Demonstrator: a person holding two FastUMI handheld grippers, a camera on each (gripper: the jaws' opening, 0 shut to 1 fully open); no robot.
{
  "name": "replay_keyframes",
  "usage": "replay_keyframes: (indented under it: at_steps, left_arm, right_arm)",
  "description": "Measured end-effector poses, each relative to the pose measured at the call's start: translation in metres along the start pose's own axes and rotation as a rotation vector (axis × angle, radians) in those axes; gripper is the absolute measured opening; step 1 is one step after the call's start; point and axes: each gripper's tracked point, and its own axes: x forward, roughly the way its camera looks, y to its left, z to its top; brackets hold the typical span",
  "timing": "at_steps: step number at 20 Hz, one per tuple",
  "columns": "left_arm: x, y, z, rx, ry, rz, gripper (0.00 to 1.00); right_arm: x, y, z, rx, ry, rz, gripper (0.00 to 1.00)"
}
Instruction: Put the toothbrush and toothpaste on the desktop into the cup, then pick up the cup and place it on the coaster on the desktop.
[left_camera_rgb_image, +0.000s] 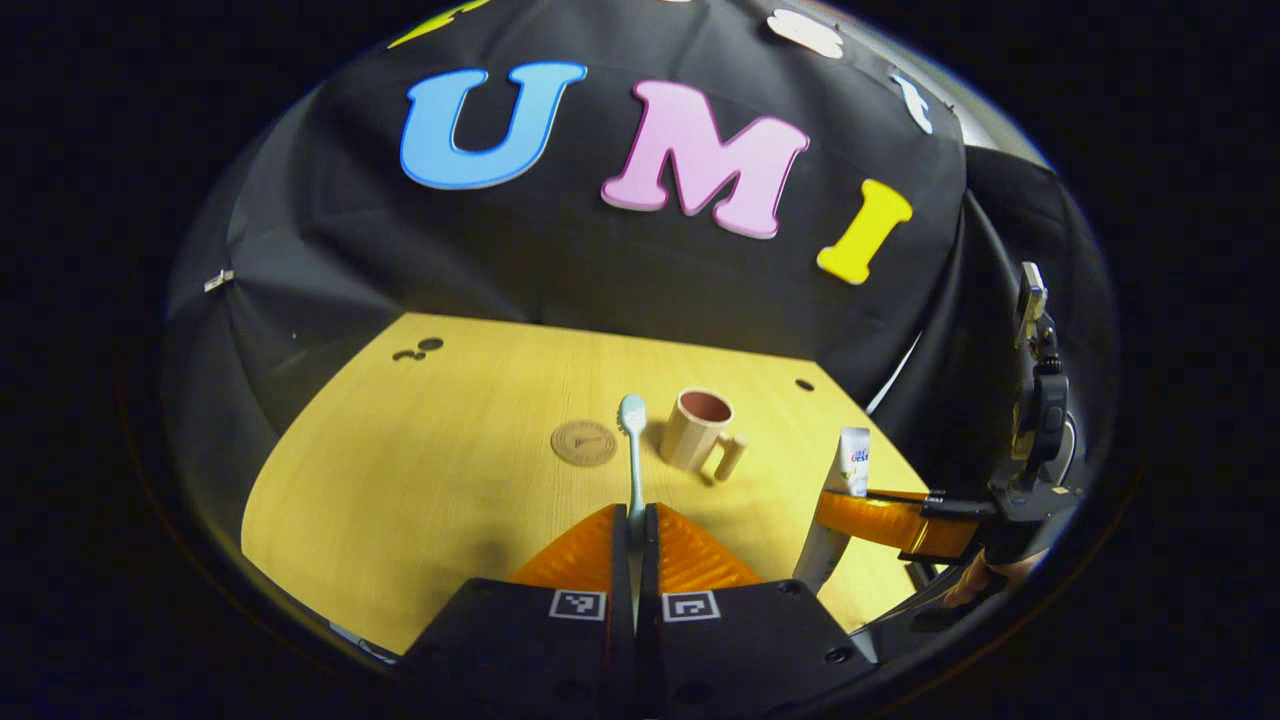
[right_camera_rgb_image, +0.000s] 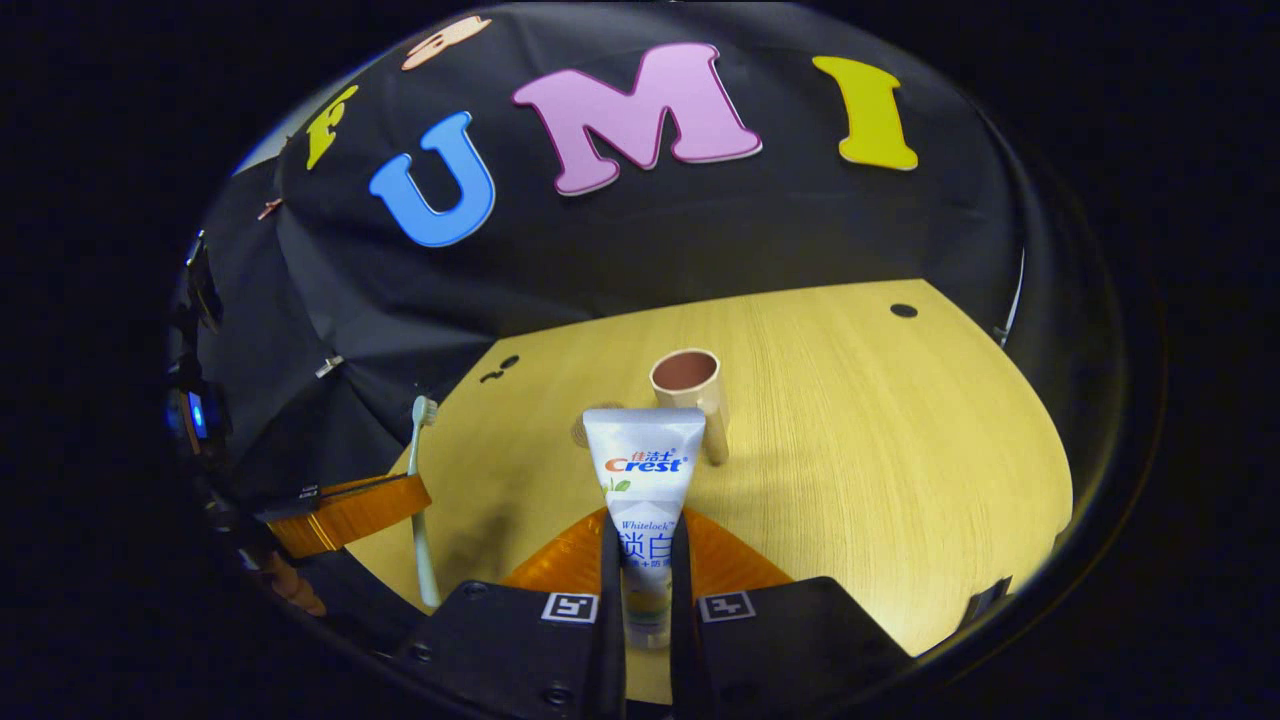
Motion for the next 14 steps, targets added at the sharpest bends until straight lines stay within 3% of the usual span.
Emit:
replay_keyframes:
  at_steps: [7, 14]
  left_arm:
    - [-0.037, -0.01, 0.03, -0.033, -0.102, -0.04, 0.06]
    - [-0.022, -0.025, 0.023, -0.057, -0.106, -0.045, 0.06]
  right_arm:
    - [-0.023, 0.016, 0.075, -0.022, -0.157, 0.05, 0.22]
    - [0.071, -0.01, 0.153, -0.008, -0.24, 0.057, 0.21]
